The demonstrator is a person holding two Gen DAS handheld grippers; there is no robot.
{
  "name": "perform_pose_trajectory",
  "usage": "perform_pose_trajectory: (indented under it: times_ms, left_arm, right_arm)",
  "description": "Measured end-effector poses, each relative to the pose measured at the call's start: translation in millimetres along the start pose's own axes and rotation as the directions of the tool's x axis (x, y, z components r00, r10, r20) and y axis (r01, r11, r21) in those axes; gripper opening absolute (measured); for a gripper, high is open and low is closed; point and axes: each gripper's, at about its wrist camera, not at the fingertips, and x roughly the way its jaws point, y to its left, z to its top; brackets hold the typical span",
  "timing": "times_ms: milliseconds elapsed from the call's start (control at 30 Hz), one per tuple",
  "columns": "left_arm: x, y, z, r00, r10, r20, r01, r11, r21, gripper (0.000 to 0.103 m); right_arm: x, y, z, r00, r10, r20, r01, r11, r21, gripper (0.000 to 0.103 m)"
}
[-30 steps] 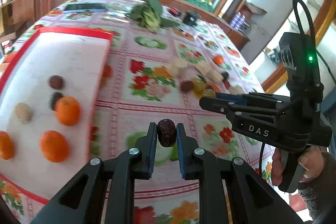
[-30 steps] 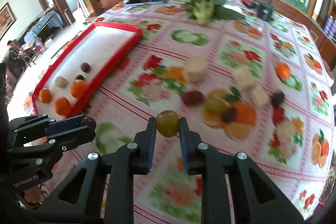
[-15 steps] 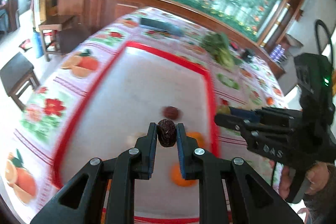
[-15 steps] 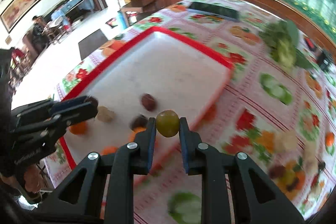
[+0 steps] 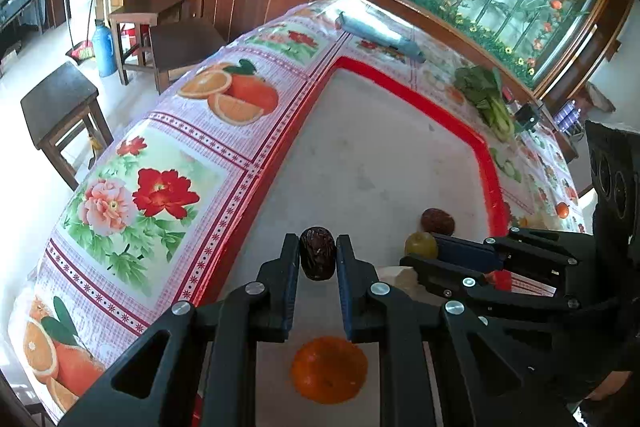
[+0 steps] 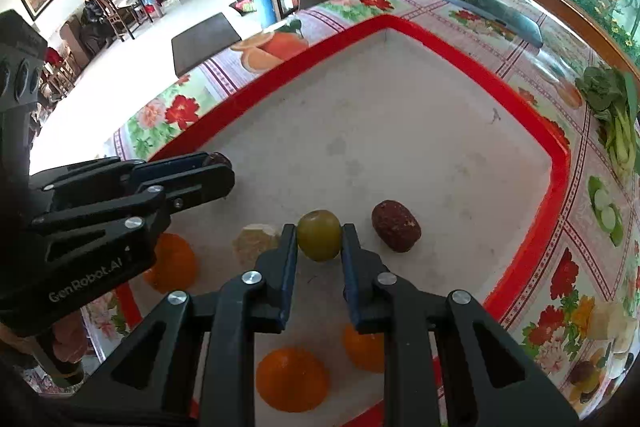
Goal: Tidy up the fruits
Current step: 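Carry the held date and green grape over the white tray, then open both tools to drop the date and grape into the tray, then move both open tools back over the fruit on the table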
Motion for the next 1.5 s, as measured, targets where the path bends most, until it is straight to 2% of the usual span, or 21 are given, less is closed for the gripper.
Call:
perform_pose_trajectory:
  times_ms: [233, 300, 367, 433, 500, 600, 667, 833, 1000, 1167, 1233, 1500]
  left_arm:
    - [1, 4, -2, 1.0, 0.008, -0.019, -0.009, 1.0, -0.03, 0.018]
    - [0, 3, -3, 1.0, 0.01, -0.025, -0.01, 0.999, -0.035, 0.02]
    - [-1, 0, -5, 1.0, 0.016, -0.025, -0.017, 0.999, -0.038, 0.028]
    - [-4, -1, -8, 0.999, 0.031, -0.02, -0.032, 0.999, -0.044, 0.036]
    - [-8, -3, -9, 0.999, 0.035, -0.01, -0.036, 0.998, -0.055, 0.04]
    - [-16, -9, -13, 0.999, 0.046, 0.007, -0.045, 0.997, -0.059, 0.044]
    - [-20, -16, -15, 0.998, 0.057, 0.022, -0.056, 0.997, -0.051, 0.051]
    - [-30, -48, -23, 0.995, 0.071, 0.064, -0.072, 0.997, 0.01, 0.058]
    - [-34, -87, -31, 0.994, 0.063, 0.091, -0.072, 0.993, 0.094, 0.064]
    - [-35, -126, -42, 0.994, 0.043, 0.096, -0.058, 0.984, 0.168, 0.07]
    - [-33, -142, -46, 0.995, 0.035, 0.089, -0.052, 0.979, 0.198, 0.071]
    - [-22, -198, -63, 0.998, 0.018, 0.053, -0.032, 0.959, 0.282, 0.071]
  right_arm:
    - [0, -1, -3, 1.0, -0.005, -0.009, 0.005, 1.0, -0.008, 0.025]
    - [-4, -2, -4, 1.0, -0.003, 0.0, 0.003, 1.0, -0.005, 0.025]
    - [-7, -2, -7, 1.0, 0.001, 0.007, -0.001, 1.0, -0.003, 0.027]
    - [-14, -3, -10, 1.0, -0.004, 0.023, 0.004, 1.0, -0.001, 0.043]
    - [-24, -4, -15, 0.999, -0.017, 0.049, 0.017, 1.0, 0.002, 0.054]
    - [-38, -6, -22, 0.997, -0.014, 0.071, 0.012, 1.0, 0.016, 0.055]
    - [-47, -9, -29, 0.997, -0.009, 0.08, 0.007, 0.999, 0.033, 0.055]
    - [-68, -19, -53, 0.994, -0.023, 0.105, 0.017, 0.998, 0.065, 0.066]
    - [-88, -41, -84, 0.993, -0.031, 0.113, 0.015, 0.991, 0.132, 0.067]
    - [-109, -70, -120, 0.99, -0.066, 0.122, 0.037, 0.974, 0.222, 0.073]
    - [-118, -84, -136, 0.988, -0.085, 0.125, 0.05, 0.964, 0.262, 0.076]
    - [-147, -136, -198, 0.977, -0.169, 0.128, 0.1, 0.9, 0.425, 0.079]
